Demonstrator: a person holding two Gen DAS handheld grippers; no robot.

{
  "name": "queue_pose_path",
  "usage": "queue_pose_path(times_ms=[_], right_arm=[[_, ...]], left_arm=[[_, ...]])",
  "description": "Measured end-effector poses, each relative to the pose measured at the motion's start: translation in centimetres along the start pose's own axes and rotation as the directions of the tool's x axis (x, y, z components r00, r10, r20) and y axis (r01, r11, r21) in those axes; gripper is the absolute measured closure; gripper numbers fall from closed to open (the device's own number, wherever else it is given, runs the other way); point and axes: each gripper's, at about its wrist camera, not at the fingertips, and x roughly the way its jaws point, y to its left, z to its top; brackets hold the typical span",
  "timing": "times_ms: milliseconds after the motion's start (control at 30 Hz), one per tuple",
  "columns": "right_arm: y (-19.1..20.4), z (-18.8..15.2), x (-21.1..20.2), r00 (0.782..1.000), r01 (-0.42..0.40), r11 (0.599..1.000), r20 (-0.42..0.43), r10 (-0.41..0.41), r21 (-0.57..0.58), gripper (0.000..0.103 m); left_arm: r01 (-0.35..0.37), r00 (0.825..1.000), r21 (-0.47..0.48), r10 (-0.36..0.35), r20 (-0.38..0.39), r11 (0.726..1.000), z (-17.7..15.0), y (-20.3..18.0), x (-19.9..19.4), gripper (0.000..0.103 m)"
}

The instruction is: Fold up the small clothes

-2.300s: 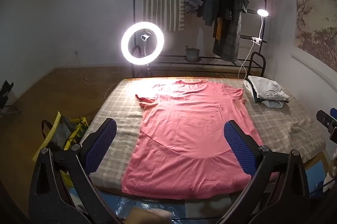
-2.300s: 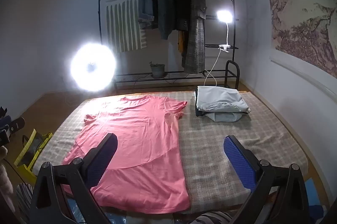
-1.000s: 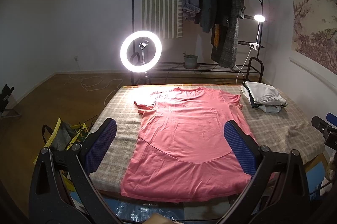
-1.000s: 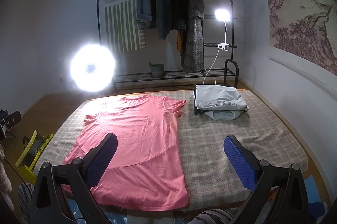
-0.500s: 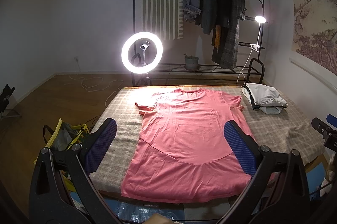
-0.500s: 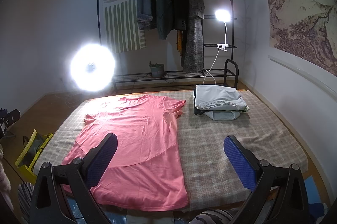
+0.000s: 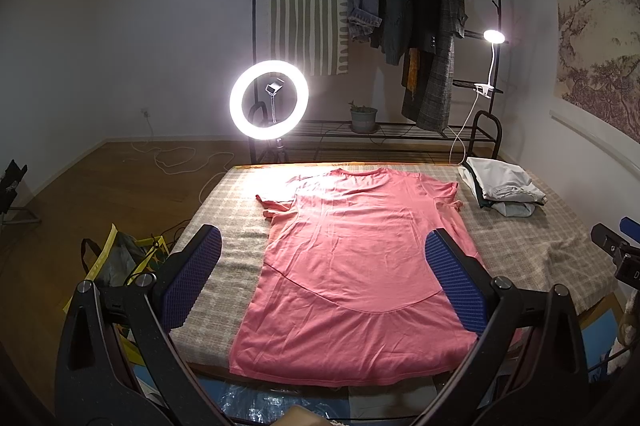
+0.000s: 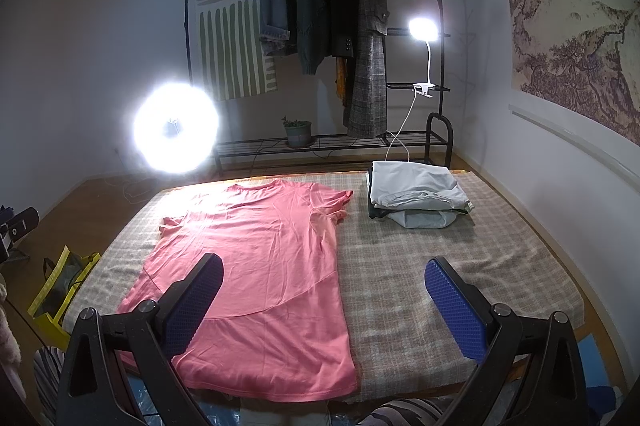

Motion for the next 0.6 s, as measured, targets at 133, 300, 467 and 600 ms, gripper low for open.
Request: queue_pose_path(times_ms=[133,300,467,600], right_arm=[[-0.03,-0.02,0.00,1.000,0.001,1.000,-0.001,-0.001,-0.001,0.001],[0.02,-0.04,0.05,1.000,0.000,1.000,-0.002,0.000,0.000,0.001],[0.06,-0.03,0.04,1.000,0.001,1.000,0.000,-0.001,-0.001,0.001],[0.09,-0.09,0.22,1.000,0.000,1.000,-0.002,0.000,0.000,0.001]], left_arm=[[0.000,1.000,0.000,0.000,0.000,1.000,-0.04,0.10,0.00,0.000],[0.001,1.000,0.001,-0.001,0.000,1.000,-0.07,0.12,0.00,0.000],[0.002,1.000,0.001,-0.002,0.000,1.000,-0.07,0.06,-0.01,0.000],[0.000,1.000,0.001,0.000,0.001,1.000,-0.12,0.14,-0.01,0.000]])
